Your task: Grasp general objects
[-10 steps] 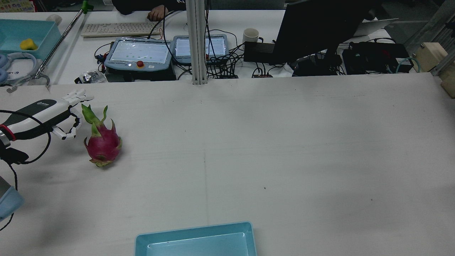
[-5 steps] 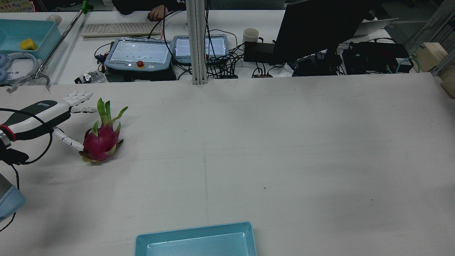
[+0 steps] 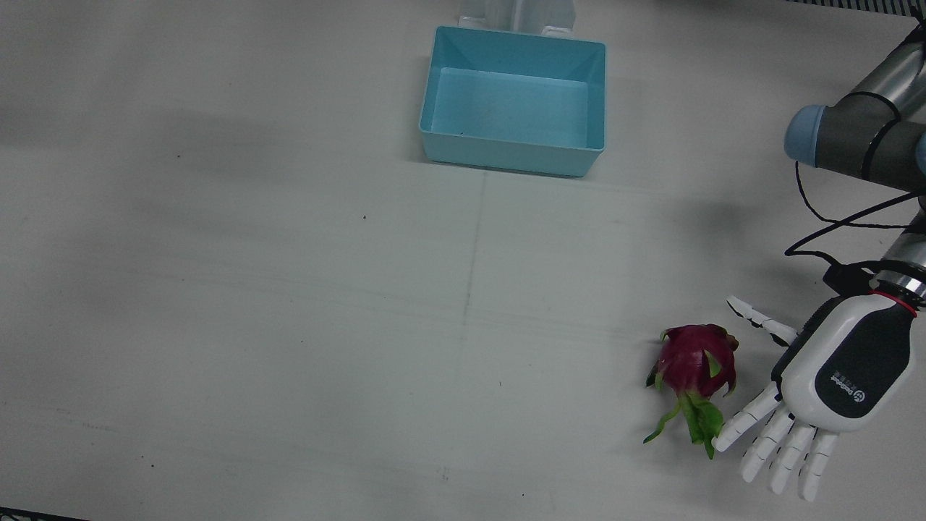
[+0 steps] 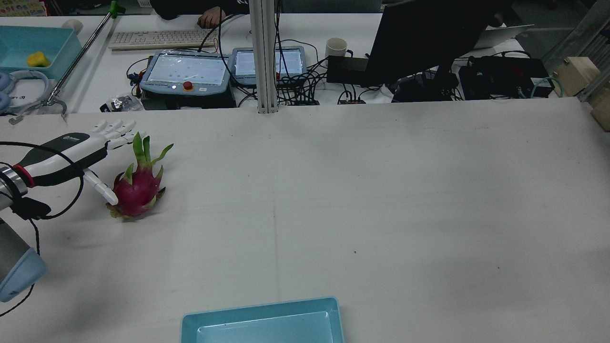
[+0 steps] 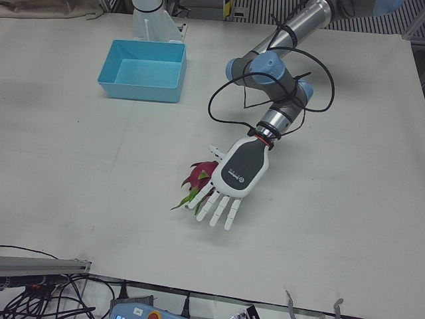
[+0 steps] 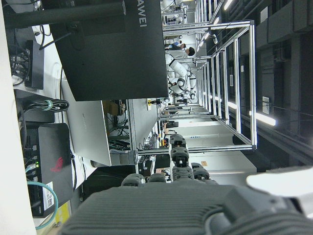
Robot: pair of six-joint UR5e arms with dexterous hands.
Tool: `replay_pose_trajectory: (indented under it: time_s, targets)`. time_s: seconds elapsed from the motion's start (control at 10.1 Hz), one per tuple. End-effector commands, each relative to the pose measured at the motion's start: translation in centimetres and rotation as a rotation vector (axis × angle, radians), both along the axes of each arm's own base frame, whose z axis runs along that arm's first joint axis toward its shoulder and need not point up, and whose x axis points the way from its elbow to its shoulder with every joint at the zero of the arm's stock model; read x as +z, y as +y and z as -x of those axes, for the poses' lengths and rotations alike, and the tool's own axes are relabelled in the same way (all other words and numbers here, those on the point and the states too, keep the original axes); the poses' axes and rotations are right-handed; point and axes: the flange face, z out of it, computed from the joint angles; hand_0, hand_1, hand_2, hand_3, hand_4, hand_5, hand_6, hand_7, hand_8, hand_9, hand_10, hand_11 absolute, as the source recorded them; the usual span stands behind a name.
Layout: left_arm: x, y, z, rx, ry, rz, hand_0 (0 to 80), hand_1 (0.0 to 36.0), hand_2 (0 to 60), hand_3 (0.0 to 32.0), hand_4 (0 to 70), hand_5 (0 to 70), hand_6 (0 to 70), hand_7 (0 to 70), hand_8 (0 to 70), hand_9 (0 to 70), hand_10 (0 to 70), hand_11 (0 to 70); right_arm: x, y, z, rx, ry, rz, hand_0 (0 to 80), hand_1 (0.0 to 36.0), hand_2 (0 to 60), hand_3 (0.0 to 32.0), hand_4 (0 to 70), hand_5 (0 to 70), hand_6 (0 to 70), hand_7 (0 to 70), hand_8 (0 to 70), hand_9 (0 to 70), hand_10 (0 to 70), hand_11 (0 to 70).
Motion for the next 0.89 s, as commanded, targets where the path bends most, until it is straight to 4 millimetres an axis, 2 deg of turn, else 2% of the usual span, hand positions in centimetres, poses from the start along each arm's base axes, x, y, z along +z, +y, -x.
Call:
replay_pose_trajectory:
  time_s: [0.0, 0.3, 0.4, 0.6, 0.7, 0.79]
  targets:
    - [1.10, 0.96, -5.36, 0.052, -0.023, 0.026, 44.4, 0.2, 0.0, 10.4, 0.0, 4.0, 0.0, 6.1, 0.0, 0.0, 0.0, 0.0, 0.00, 0.00, 0.00, 0.000, 0.000, 0.000, 0.0, 0.0, 0.0, 0.0, 0.0, 0.0, 0.0, 0.0, 0.0, 0.0, 0.0, 0.0]
    - [1.39, 0.34, -5.83, 0.045, -0.028, 0.033, 45.1, 1.1, 0.0, 11.4, 0.0, 4.4, 0.0, 5.9, 0.0, 0.0, 0.0, 0.0, 0.00, 0.00, 0.00, 0.000, 0.000, 0.000, 0.0, 0.0, 0.0, 0.0, 0.0, 0.0, 0.0, 0.0, 0.0, 0.0, 0.0, 0.0]
    - [1.39, 0.39, -5.91, 0.047, -0.028, 0.033, 45.2, 1.2, 0.0, 9.2, 0.0, 4.9, 0.0, 5.9, 0.0, 0.0, 0.0, 0.0, 0.00, 0.00, 0.00, 0.000, 0.000, 0.000, 0.0, 0.0, 0.0, 0.0, 0.0, 0.0, 0.0, 0.0, 0.0, 0.0, 0.0, 0.0]
    - [1.29, 0.29, -5.85, 0.043, -0.034, 0.026, 45.6, 2.0, 0.0, 0.6, 0.0, 9.1, 0.0, 6.2, 0.0, 0.0, 0.0, 0.0, 0.00, 0.00, 0.01, -0.002, 0.000, 0.000, 0.0, 0.0, 0.0, 0.0, 0.0, 0.0, 0.0, 0.0, 0.0, 0.0, 0.0, 0.0]
    - [1.27, 0.28, -5.86, 0.042, -0.043, 0.018, 45.9, 2.6, 0.0, 0.0, 0.0, 14.8, 0.0, 5.9, 0.0, 0.0, 0.0, 0.0, 0.00, 0.00, 0.00, 0.000, 0.000, 0.000, 0.0, 0.0, 0.0, 0.0, 0.0, 0.0, 0.0, 0.0, 0.0, 0.0, 0.0, 0.0]
    - [1.26, 0.27, -5.87, 0.041, -0.047, 0.013, 46.4, 3.6, 0.0, 0.0, 6.9, 21.6, 0.0, 5.9, 0.0, 0.0, 0.0, 0.0, 0.00, 0.00, 0.00, 0.000, 0.000, 0.000, 0.0, 0.0, 0.0, 0.0, 0.0, 0.0, 0.0, 0.0, 0.0, 0.0, 0.0, 0.0]
